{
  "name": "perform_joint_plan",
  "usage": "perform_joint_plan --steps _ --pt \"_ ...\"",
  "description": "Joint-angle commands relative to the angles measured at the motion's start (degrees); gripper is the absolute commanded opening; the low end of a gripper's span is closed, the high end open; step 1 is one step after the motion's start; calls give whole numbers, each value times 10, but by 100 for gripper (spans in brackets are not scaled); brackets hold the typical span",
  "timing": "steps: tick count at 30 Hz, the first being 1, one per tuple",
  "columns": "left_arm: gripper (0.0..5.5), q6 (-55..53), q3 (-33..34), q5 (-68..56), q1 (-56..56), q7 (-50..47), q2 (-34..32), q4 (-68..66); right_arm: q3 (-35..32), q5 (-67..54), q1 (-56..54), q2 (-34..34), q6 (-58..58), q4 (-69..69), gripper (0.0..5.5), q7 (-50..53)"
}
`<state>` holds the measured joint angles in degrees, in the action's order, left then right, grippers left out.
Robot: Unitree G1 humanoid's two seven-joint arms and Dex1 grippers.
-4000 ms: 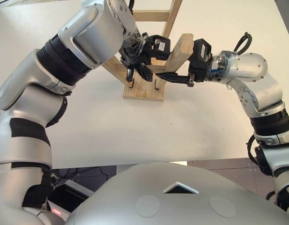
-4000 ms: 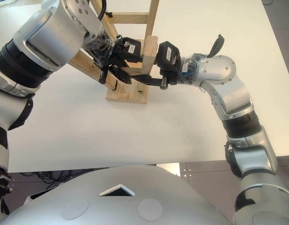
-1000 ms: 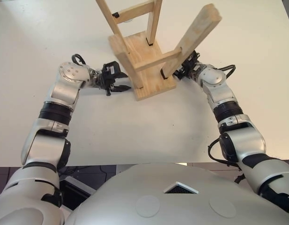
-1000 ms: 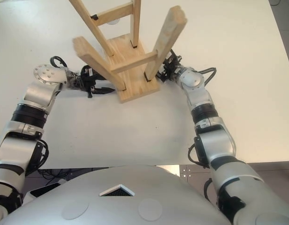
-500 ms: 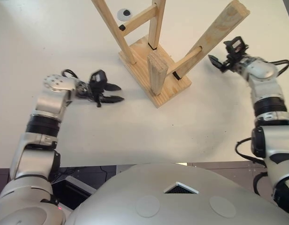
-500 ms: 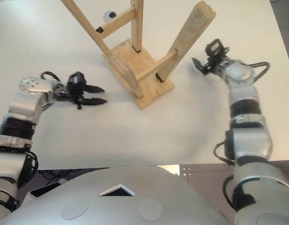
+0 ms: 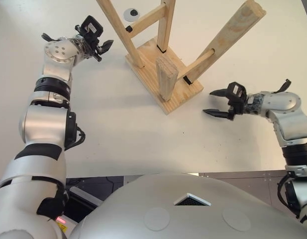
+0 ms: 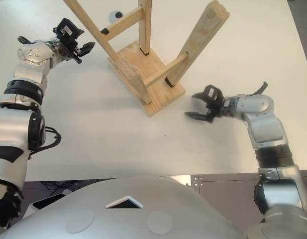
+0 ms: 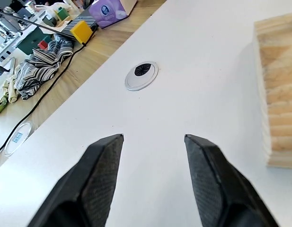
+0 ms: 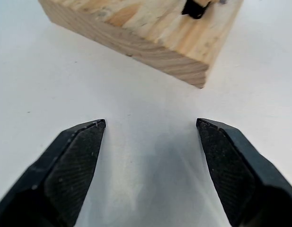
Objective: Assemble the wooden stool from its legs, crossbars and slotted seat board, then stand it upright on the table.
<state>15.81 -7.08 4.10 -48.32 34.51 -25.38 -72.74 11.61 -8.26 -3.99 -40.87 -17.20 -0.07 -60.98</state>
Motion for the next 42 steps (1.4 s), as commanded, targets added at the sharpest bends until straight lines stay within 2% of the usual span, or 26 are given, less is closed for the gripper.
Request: perform_joint_plan --steps 1,7,12,16,23,29,31,35,39,42 --pt "236 -19 65 -58 -7 61 48 -20 47 19 -19 48 -17 4 356 20" --pt "236 14 66 -63 28 226 55 -1 62 41 -40 97 -1 50 356 76" --pt "236 18 53 -65 78 350 31 36 34 47 -66 95 21 99 356 113" --pt "236 7 33 -73 156 431 16 121 15 41 -71 79 27 111 356 121" --pt "236 -67 50 -105 240 416 -32 243 -15 39 -98 45 33 124 356 99" --pt "236 -124 71 -114 254 398 -101 269 -49 17 -106 22 24 115 356 76" --pt "236 -123 75 -115 261 402 -117 283 -61 1 -92 14 18 100 356 57" --pt "236 -23 60 -98 319 440 -169 323 -93 -71 -29 -6 -11 12 356 -7" --pt "236 -56 85 -178 345 504 -169 399 -123 -153 17 -2 -45 -74 356 -42" --pt "236 -65 81 -192 349 486 -150 436 -112 -176 26 21 -53 -111 356 -30"
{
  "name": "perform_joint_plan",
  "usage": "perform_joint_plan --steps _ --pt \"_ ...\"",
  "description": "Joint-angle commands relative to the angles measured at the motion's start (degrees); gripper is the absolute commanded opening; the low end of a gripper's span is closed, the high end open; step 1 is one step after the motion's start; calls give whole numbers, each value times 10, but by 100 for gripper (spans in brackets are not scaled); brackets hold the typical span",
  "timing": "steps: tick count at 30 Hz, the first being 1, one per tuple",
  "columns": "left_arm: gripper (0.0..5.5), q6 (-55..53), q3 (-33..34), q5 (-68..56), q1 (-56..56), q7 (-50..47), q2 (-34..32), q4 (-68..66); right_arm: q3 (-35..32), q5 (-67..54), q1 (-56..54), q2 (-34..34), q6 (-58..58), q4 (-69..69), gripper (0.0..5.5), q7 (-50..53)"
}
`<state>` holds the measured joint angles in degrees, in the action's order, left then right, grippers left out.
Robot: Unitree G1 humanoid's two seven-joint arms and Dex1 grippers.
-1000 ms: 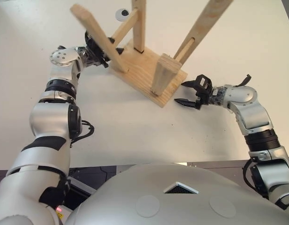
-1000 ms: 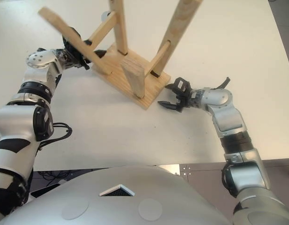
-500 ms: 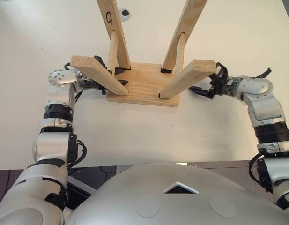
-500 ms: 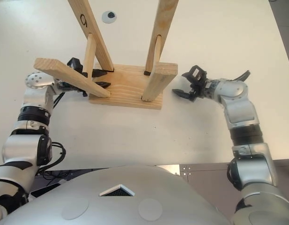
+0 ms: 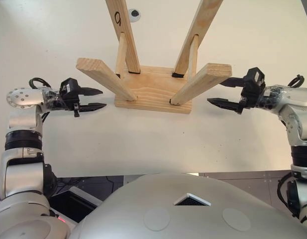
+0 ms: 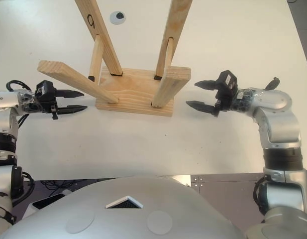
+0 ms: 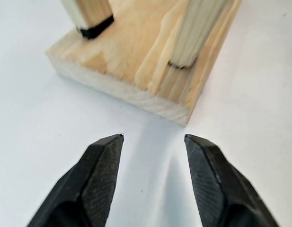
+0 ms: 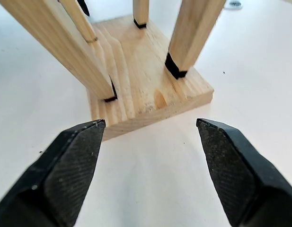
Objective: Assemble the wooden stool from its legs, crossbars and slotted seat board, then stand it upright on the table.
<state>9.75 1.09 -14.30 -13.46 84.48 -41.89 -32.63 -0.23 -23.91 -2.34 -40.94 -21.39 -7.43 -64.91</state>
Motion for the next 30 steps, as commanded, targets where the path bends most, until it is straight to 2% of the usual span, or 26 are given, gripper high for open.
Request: perform_joint_plan --steps 1,11,12,21,23,24,27,30 --pt "236 3 -4 -5 1 -22 21 37 16 -17 10 28 -9 -44 356 19" --pt "236 -7 -28 -20 16 -28 54 89 90 0 -11 86 -3 -47 356 61" --pt "236 -12 -28 -23 14 -30 57 95 91 -3 -12 90 -5 -46 343 64" --pt "126 -74 -23 -49 8 -29 56 128 94 -13 -13 94 -17 -50 198 66" --pt "125 -142 -18 -81 7 -23 54 156 88 -30 -13 102 -38 -64 167 78" --pt "125 -215 -9 -117 4 -30 53 181 80 -46 -16 106 -63 -69 154 91" --pt "125 -512 22 -264 -33 -70 21 274 -13 -239 -61 131 -251 -75 135 178" --pt "125 -737 37 -340 -117 -101 -5 268 -108 -460 -176 119 -429 43 132 308"
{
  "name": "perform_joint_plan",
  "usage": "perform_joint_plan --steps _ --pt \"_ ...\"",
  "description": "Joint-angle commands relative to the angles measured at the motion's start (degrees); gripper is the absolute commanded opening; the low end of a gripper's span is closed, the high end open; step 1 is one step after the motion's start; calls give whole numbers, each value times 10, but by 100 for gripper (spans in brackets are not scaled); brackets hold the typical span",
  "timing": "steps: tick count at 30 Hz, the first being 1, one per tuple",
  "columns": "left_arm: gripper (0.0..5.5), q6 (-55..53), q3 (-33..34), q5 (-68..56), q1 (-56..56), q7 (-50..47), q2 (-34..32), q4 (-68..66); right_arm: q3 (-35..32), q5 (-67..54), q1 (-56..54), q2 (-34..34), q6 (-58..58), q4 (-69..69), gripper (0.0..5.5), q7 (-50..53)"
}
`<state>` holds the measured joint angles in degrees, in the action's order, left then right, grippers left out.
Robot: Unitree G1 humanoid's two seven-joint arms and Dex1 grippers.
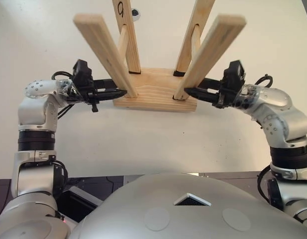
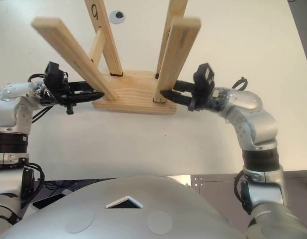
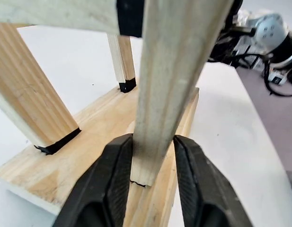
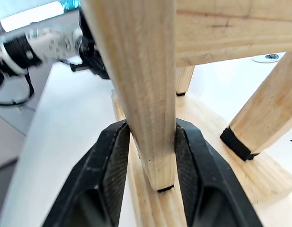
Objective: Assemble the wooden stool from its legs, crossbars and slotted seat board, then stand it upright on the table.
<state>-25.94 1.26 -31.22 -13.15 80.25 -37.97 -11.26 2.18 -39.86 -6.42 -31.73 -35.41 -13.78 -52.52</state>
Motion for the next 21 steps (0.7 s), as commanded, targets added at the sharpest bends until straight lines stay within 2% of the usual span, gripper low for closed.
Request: perform_joint_plan --steps 1,4,10,11,16,21 --pt "125 -426 32 -172 -147 -69 -46 38 -145 -325 -168 21 -332 150 132 209" --pt "115 -464 -12 -122 -186 -89 -45 -6 -151 -299 -225 22 -401 252 130 244" --pt "112 -424 -81 -47 -241 -107 -5 -109 -156 -254 -281 41 -445 362 129 302" --pt "149 -407 -85 -41 -252 -99 2 -132 -161 -250 -286 45 -450 368 166 305" --pt "201 -375 -86 -31 -283 -60 4 -199 -181 -235 -302 56 -467 380 226 308" --pt "271 -340 -54 -17 -286 -41 -25 -263 -221 -201 -312 19 -437 430 306 295"
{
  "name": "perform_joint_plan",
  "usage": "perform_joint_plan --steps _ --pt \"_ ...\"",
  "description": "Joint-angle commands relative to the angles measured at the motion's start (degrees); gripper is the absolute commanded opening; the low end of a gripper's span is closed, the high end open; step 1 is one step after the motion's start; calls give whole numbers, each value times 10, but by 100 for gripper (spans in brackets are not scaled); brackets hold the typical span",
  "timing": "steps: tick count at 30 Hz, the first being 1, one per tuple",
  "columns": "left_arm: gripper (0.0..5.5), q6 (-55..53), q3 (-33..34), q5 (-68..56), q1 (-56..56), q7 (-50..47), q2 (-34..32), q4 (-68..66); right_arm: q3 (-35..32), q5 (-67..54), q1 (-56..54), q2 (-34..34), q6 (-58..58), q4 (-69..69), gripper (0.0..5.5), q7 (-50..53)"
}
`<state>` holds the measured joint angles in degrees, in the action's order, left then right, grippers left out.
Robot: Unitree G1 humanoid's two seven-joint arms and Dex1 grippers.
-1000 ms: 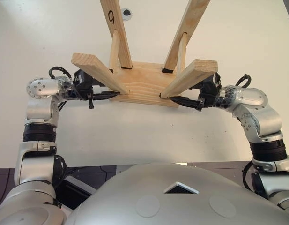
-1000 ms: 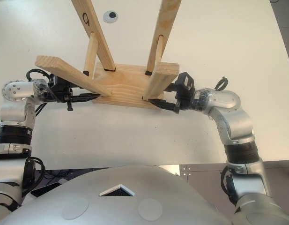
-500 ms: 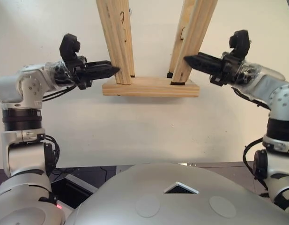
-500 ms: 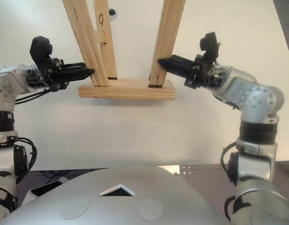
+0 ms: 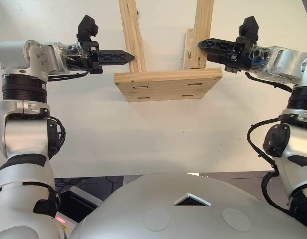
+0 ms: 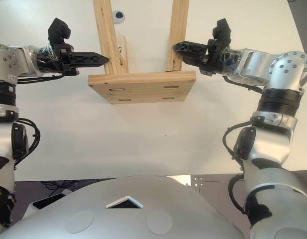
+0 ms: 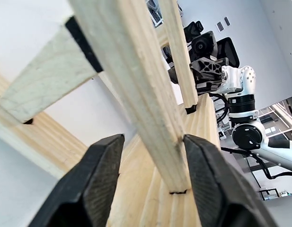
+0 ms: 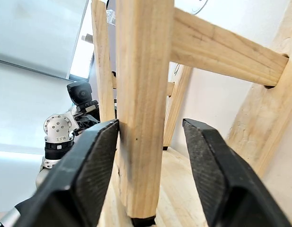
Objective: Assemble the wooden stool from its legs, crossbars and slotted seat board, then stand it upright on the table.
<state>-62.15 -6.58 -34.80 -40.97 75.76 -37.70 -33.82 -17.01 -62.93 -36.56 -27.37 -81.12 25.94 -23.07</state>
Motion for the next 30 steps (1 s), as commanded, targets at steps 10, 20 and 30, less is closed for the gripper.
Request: perform_joint_plan --steps 10,20,30 --pt "318 477 56 131 284 84 -107 124 109 264 286 -226 454 -156 360 -463" --pt "318 591 48 146 285 51 -24 139 195 412 278 -121 724 -160 360 -469" --pt "289 610 27 154 237 44 39 107 223 452 210 -46 780 -88 313 -443"
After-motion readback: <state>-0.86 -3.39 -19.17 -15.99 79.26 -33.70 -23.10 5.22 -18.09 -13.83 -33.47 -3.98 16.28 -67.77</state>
